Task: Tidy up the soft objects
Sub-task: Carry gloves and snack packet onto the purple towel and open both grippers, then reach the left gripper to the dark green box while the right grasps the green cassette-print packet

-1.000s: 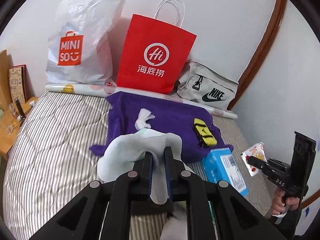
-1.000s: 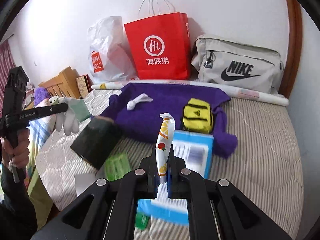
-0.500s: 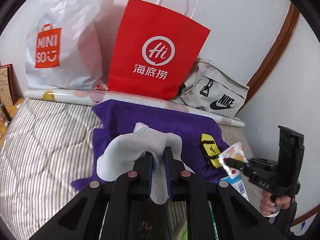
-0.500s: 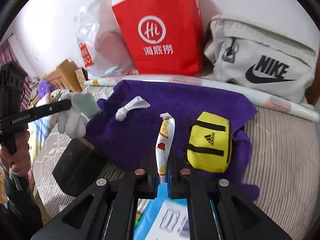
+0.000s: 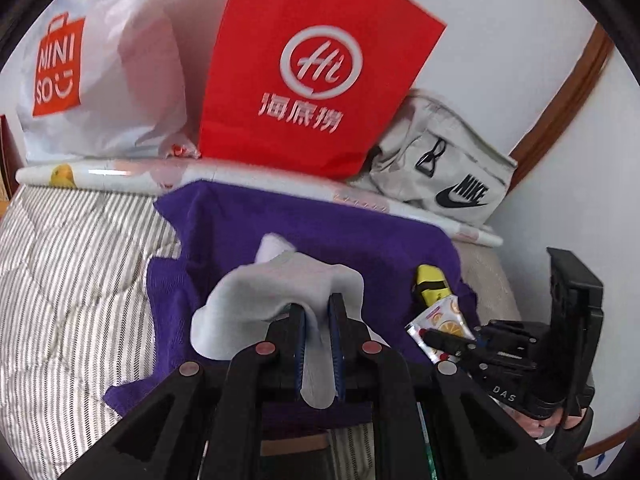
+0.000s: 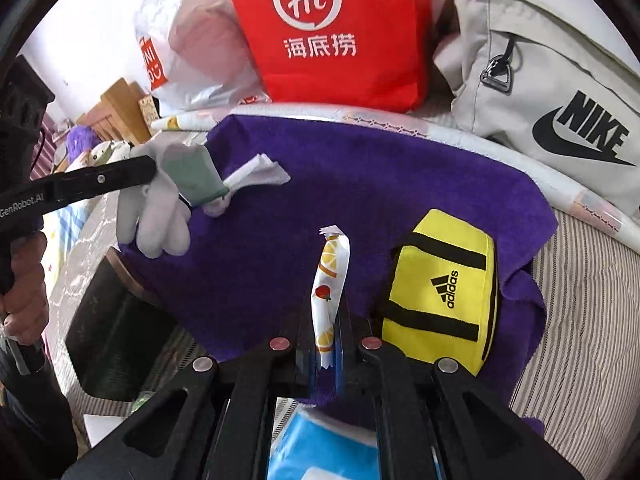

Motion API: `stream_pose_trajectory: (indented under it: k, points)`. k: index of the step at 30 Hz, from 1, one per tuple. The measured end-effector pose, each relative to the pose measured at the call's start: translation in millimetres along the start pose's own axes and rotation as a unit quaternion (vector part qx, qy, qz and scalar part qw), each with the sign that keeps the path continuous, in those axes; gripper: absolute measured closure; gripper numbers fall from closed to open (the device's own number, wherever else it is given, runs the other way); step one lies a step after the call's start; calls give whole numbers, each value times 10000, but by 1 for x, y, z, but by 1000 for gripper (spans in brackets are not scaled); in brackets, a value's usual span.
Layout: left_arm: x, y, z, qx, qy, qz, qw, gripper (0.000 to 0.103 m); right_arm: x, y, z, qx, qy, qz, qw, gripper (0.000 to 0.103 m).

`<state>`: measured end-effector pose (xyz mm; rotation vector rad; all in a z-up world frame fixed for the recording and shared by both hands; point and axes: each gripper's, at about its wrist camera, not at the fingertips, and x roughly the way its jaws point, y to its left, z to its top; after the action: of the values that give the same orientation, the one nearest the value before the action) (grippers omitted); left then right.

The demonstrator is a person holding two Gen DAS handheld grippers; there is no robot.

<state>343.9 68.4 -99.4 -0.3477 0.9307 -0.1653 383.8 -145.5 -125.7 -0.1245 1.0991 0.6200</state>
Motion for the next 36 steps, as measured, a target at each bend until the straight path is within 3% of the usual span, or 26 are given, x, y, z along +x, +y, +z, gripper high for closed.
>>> stream_pose_trajectory:
  k: [16, 21, 22, 24, 27, 30, 36]
  points:
    - [40, 7, 0, -68, 547, 400, 9977, 91, 14, -12, 3, 91, 244, 61, 9996, 93]
    - [43, 7, -2, -108, 678, 456, 9966, 86, 11, -16, 3, 191, 186, 102, 9996, 92]
    - [42, 7, -3, -112, 678, 461, 9966, 85, 10, -16, 3, 178, 154, 103, 9997, 91]
    - [40, 6, -4, -102, 694, 525, 9962, 70, 5, -14, 3, 109, 83, 98, 9999, 83]
    - [35, 2, -6, 58, 635, 702, 9955, 63, 0, -11, 2, 27, 42, 8, 10000, 71]
    - [28, -2, -7, 150, 582, 795, 9950, 57, -8, -8, 0, -40, -28, -87, 10000, 67]
    - [8, -5, -11, 163, 478, 811, 9954, 56, -33, -3, -3, -54, -266, -279, 9992, 61]
